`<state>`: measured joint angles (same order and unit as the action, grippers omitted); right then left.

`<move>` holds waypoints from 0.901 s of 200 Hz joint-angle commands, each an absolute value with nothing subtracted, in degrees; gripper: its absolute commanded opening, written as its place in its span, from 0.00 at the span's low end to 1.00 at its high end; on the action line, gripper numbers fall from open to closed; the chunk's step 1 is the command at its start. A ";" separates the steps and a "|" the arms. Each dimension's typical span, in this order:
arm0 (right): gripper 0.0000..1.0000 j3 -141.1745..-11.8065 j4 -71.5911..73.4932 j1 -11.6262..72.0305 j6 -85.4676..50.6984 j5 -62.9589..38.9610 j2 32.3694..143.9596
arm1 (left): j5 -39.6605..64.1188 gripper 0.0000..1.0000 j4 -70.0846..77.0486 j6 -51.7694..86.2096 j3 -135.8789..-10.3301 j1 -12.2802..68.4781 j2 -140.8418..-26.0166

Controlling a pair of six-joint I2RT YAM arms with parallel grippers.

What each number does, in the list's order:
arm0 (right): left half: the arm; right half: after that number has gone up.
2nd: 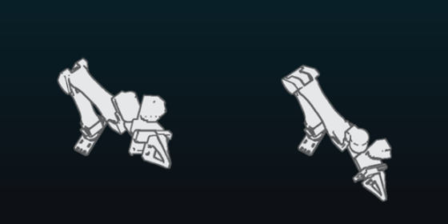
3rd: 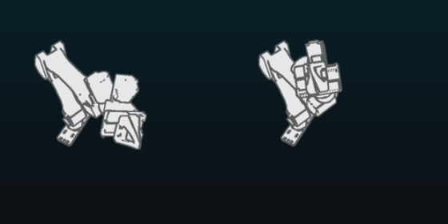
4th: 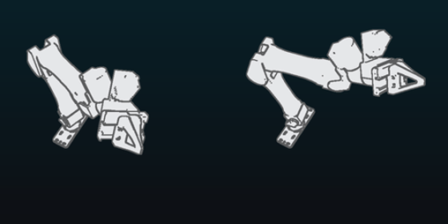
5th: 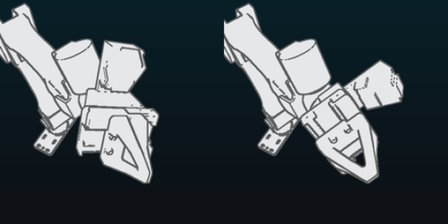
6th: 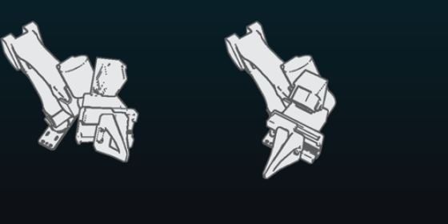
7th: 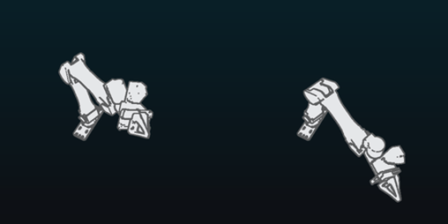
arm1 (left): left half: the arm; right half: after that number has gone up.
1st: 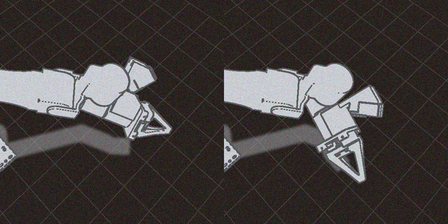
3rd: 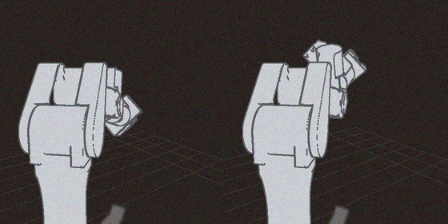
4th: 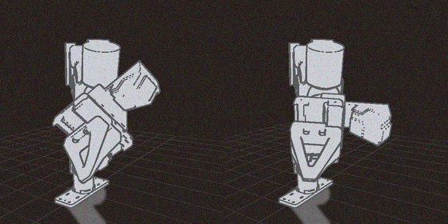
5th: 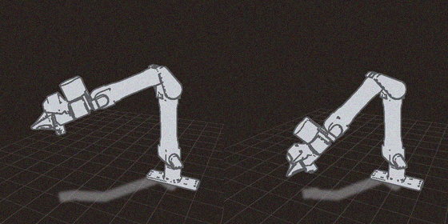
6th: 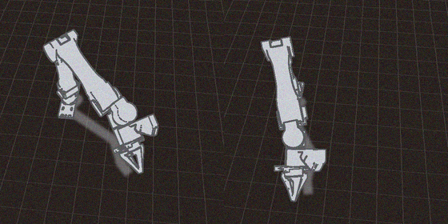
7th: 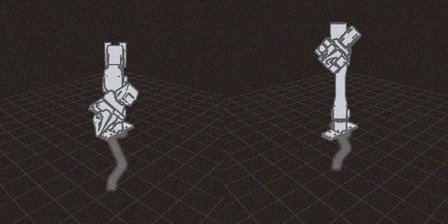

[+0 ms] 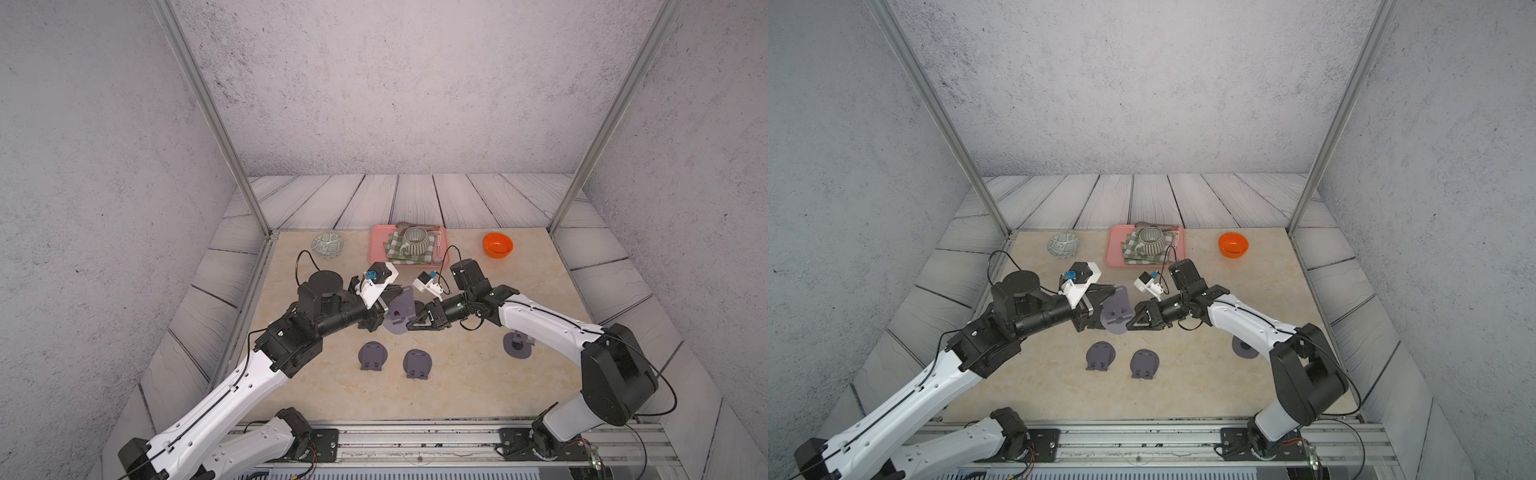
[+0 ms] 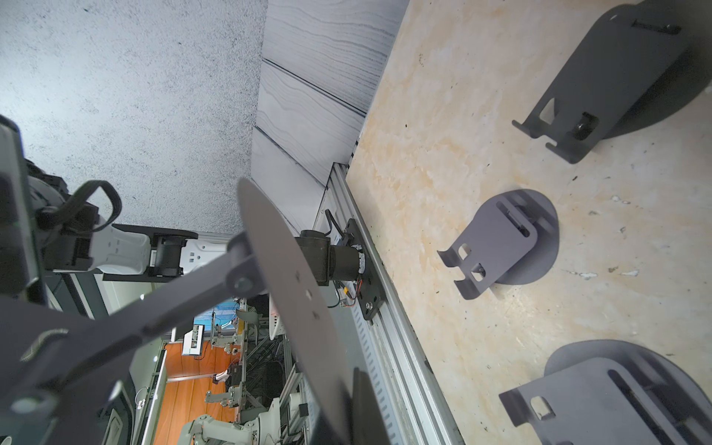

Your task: Open the phone stand

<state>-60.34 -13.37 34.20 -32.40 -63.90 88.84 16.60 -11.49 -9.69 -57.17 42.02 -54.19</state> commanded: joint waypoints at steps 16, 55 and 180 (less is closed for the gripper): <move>0.00 -60.38 -13.00 33.44 -36.35 -65.56 89.18 | 11.19 0.00 -13.21 -13.26 -54.64 44.36 -54.39; 0.00 -60.56 -13.27 33.23 -36.47 -66.07 88.62 | 10.76 0.00 -12.83 -12.57 -54.42 44.38 -56.12; 0.00 -59.46 -12.76 31.49 -37.79 -66.63 83.85 | 16.26 0.00 -11.69 -10.81 -54.73 44.38 -63.93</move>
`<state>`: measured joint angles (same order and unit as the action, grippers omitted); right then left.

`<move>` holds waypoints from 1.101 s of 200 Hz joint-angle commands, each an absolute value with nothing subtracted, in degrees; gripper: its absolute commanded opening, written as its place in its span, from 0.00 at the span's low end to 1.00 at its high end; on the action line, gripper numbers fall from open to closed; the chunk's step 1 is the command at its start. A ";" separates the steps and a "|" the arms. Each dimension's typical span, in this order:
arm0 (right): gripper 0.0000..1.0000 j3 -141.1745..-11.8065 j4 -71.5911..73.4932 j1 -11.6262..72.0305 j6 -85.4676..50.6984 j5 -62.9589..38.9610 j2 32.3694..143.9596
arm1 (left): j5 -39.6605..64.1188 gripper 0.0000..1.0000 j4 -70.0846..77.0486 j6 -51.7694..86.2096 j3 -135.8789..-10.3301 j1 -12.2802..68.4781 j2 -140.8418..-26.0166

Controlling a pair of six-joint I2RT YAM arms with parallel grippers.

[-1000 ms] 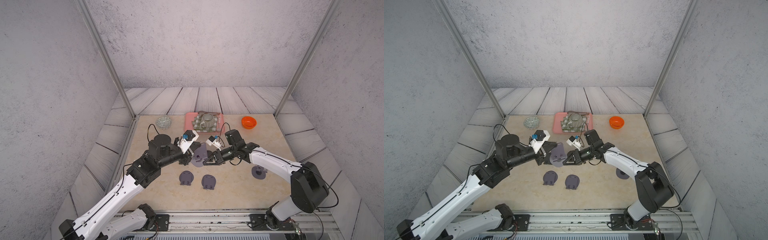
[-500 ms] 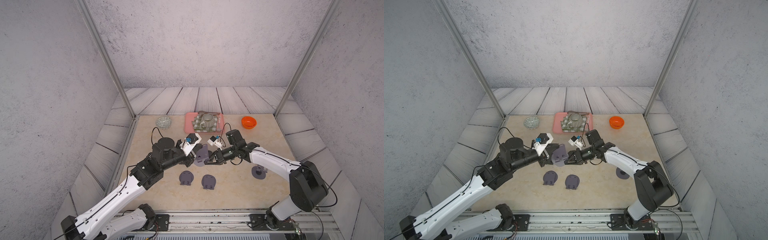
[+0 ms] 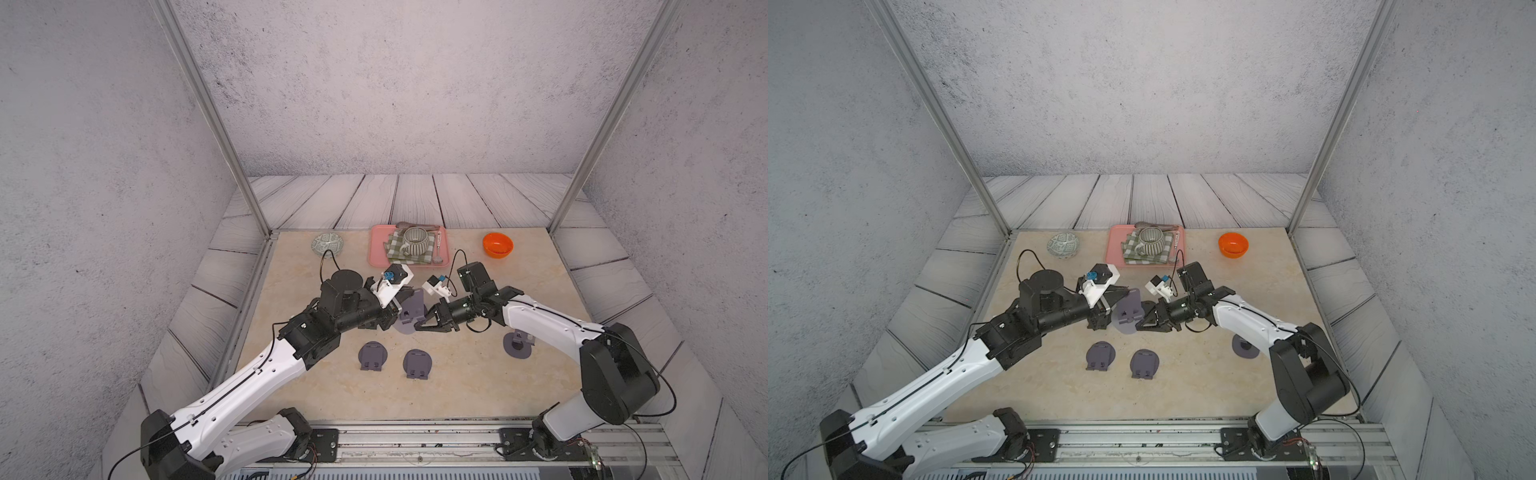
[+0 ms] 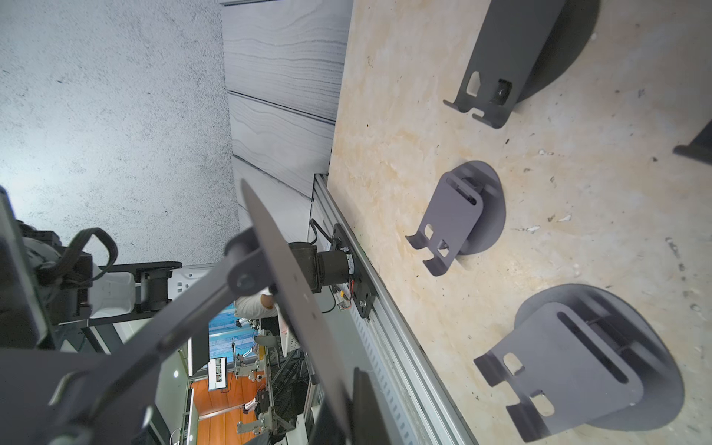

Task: Open the phone stand
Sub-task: Open the phone stand, then place the phone stand at the center of the board.

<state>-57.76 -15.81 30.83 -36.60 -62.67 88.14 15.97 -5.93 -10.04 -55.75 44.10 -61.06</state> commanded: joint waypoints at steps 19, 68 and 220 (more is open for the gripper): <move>0.00 -60.07 -12.75 30.74 -37.95 -67.11 83.58 | 17.49 0.00 -13.55 -10.45 -55.41 44.38 -64.89; 0.00 -61.81 -16.56 28.42 -35.74 -66.71 82.44 | 24.56 0.00 -14.38 -7.17 -56.83 44.22 -68.03; 0.40 -57.69 -38.85 1.70 -25.05 -52.76 62.82 | 40.45 0.00 -3.14 2.35 -76.71 42.89 -93.71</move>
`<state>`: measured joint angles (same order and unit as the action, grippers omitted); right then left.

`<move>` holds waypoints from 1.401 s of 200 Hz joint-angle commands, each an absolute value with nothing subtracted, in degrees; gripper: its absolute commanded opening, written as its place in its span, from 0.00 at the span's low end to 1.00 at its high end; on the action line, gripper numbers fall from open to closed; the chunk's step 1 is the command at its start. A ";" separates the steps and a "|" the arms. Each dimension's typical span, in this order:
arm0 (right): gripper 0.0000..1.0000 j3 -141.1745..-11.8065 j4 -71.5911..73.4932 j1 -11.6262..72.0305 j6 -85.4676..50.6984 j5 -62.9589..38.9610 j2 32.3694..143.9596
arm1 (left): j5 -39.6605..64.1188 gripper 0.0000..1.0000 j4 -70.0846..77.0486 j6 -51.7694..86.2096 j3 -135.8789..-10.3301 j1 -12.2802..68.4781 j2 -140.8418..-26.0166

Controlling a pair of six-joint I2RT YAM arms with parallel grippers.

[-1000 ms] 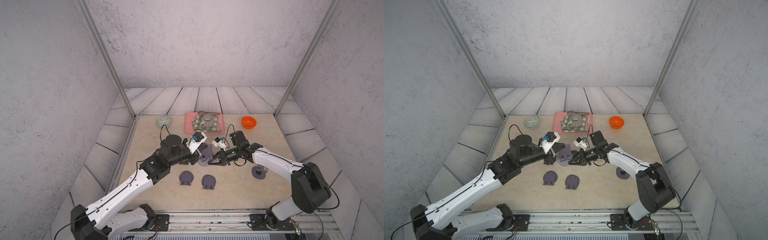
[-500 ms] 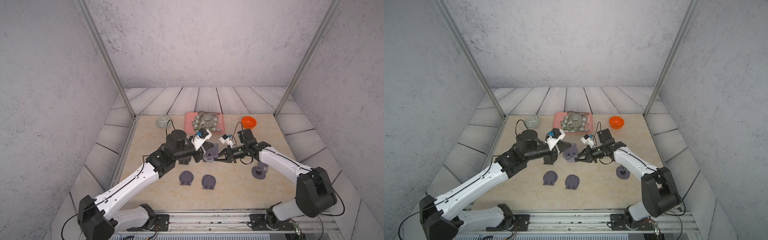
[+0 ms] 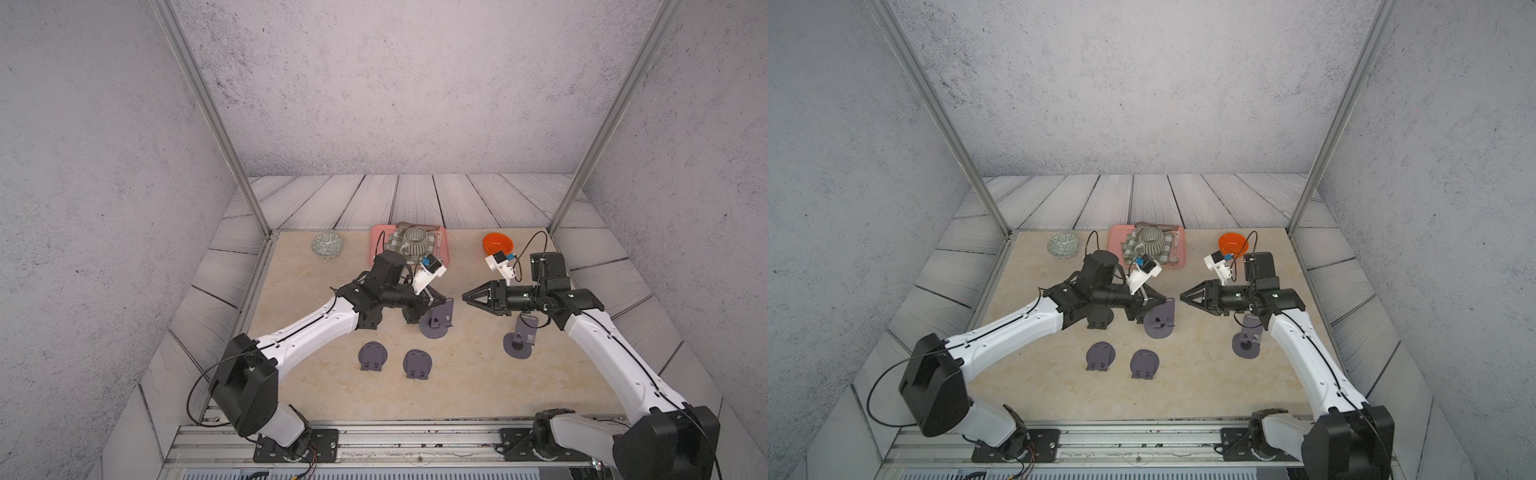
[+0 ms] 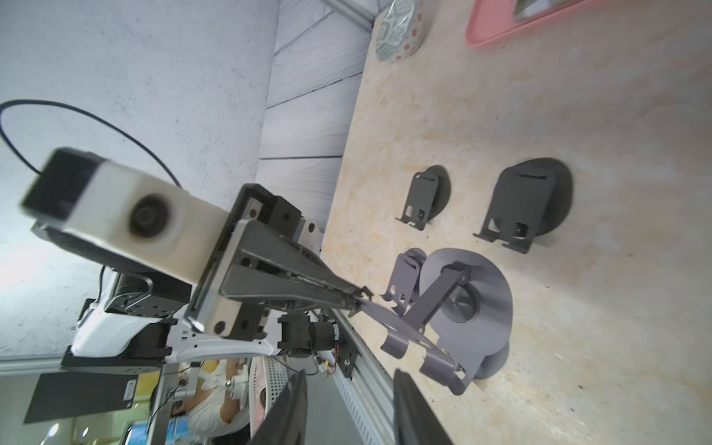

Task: Open the phone stand
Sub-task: Place the phone stand at the center of the board.

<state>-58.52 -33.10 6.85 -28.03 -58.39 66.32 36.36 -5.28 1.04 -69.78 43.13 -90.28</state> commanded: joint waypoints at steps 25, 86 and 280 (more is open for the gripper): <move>0.40 -58.27 -41.64 -3.68 -24.30 -46.68 58.63 | 42.25 0.00 -0.78 3.69 -83.76 42.89 -100.96; 0.44 -62.15 -40.76 -5.89 -27.92 -39.82 50.45 | 45.75 0.00 0.69 6.22 -109.25 43.24 -125.32; 0.44 -56.75 -41.31 -5.99 -26.10 -39.44 48.60 | 43.06 0.42 -8.16 9.33 -146.78 45.09 -157.43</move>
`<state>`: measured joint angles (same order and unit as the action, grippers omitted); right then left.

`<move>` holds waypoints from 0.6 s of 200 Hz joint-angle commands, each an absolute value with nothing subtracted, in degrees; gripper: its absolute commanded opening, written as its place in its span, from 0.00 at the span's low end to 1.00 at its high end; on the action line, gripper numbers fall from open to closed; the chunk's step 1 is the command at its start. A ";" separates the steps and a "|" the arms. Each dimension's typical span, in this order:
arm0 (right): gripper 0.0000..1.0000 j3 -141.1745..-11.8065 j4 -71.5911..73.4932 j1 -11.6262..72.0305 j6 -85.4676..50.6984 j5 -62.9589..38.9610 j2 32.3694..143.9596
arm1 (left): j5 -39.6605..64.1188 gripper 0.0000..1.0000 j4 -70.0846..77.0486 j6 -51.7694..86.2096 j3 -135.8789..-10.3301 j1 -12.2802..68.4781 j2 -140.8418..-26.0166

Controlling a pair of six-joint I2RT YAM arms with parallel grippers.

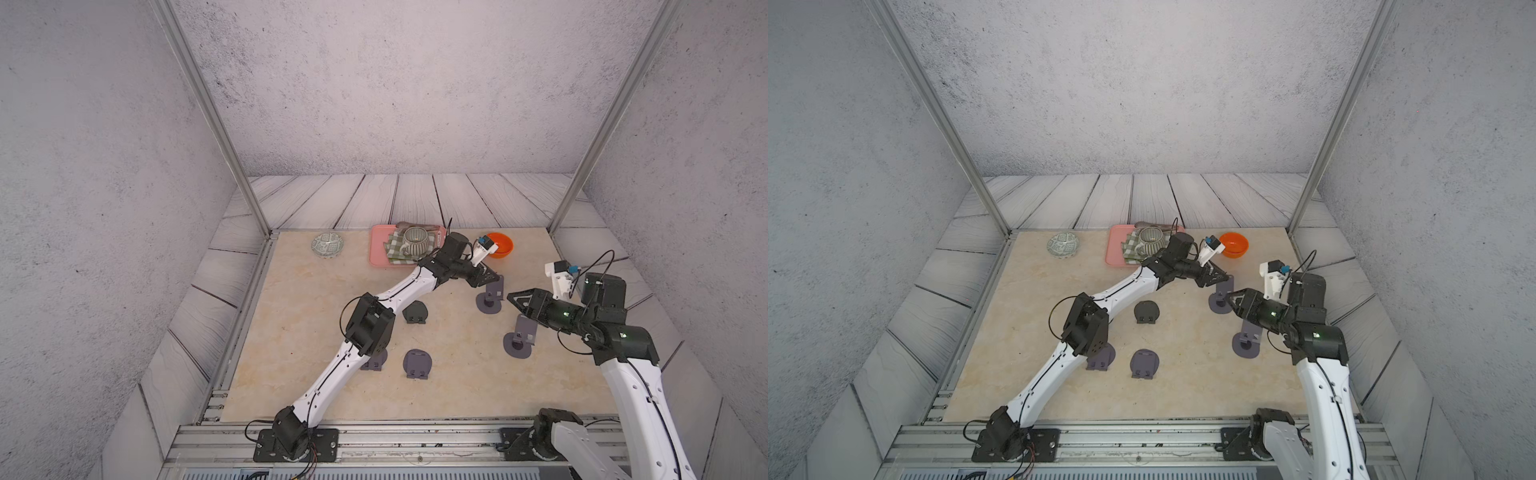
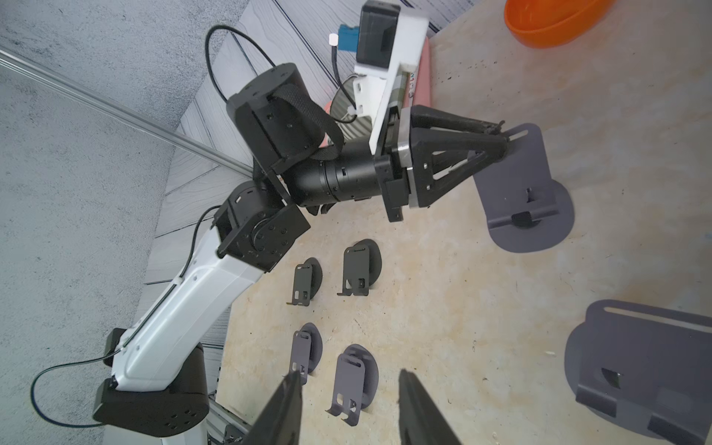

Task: Open the phone stand
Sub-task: Place the phone stand at the center of the board.

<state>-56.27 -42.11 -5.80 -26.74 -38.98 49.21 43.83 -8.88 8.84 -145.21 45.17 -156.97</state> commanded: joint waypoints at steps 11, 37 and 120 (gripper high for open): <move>0.44 -56.86 -41.18 -5.98 -26.09 -39.79 48.60 | 42.42 0.45 -8.93 9.01 -146.54 44.79 -156.12; 0.44 -55.77 -40.00 -5.98 -26.03 -41.03 47.72 | 41.03 0.51 -11.18 6.45 -144.36 43.54 -150.62; 0.44 -60.82 -43.33 -5.74 -19.22 -45.03 48.77 | 35.21 0.53 -20.82 7.62 -113.82 35.89 -117.16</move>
